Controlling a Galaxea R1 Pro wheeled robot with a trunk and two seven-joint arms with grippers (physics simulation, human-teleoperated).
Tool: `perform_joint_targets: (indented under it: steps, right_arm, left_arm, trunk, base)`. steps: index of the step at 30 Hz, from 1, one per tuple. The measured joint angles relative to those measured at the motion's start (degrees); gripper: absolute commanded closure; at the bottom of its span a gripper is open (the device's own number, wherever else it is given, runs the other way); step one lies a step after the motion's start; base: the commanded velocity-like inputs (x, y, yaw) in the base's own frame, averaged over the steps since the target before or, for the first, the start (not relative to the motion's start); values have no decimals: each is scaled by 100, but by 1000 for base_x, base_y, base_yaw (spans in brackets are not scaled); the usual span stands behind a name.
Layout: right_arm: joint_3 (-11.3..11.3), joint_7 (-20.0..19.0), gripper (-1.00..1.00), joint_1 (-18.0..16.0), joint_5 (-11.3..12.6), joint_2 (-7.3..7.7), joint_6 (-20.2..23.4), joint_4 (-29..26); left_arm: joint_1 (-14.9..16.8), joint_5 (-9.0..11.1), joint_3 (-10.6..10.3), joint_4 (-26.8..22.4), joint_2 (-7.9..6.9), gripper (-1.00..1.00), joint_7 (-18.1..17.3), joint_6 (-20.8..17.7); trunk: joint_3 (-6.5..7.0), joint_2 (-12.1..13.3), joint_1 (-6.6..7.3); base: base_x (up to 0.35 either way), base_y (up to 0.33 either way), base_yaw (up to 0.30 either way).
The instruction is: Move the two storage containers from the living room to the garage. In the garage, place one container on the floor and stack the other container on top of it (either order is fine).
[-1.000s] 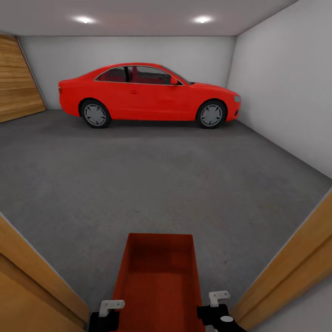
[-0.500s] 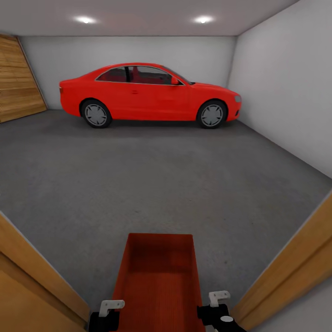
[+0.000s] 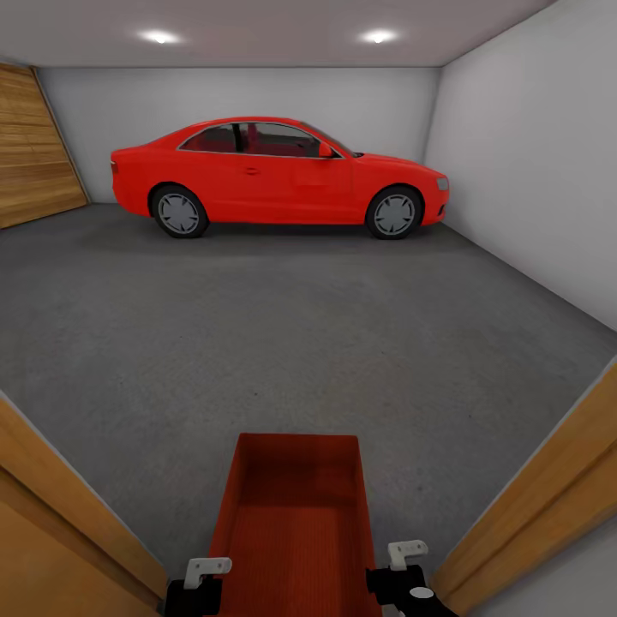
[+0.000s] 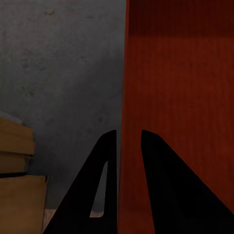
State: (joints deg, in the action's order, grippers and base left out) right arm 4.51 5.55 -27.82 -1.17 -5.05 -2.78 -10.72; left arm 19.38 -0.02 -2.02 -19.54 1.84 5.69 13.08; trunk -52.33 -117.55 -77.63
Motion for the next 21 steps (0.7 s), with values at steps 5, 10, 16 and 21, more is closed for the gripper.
perform_joint_targets:
  steps: [5,10,16,21]
  right_arm:
    - [-3,3,100,0,-1,-1,0,1]
    - [-2,2,100,0,0,0,0,-2]
    - [-6,6,100,0,-3,-3,0,0]
    - [-6,6,100,0,-5,-3,-1,-1]
  left_arm:
    - [0,-1,4,3,2,100,1,0]
    - [0,1,4,3,2,100,0,1]
    - [0,4,3,3,2,100,1,1]
    - [-1,6,2,2,2,100,1,1]
  trunk:
    - [0,0,2]
    - [0,0,1]
    - [0,0,0]
    - [0,0,3]
  base:
    - [149,0,0]
    - [72,0,0]
    - [37,0,0]
    - [250,0,0]
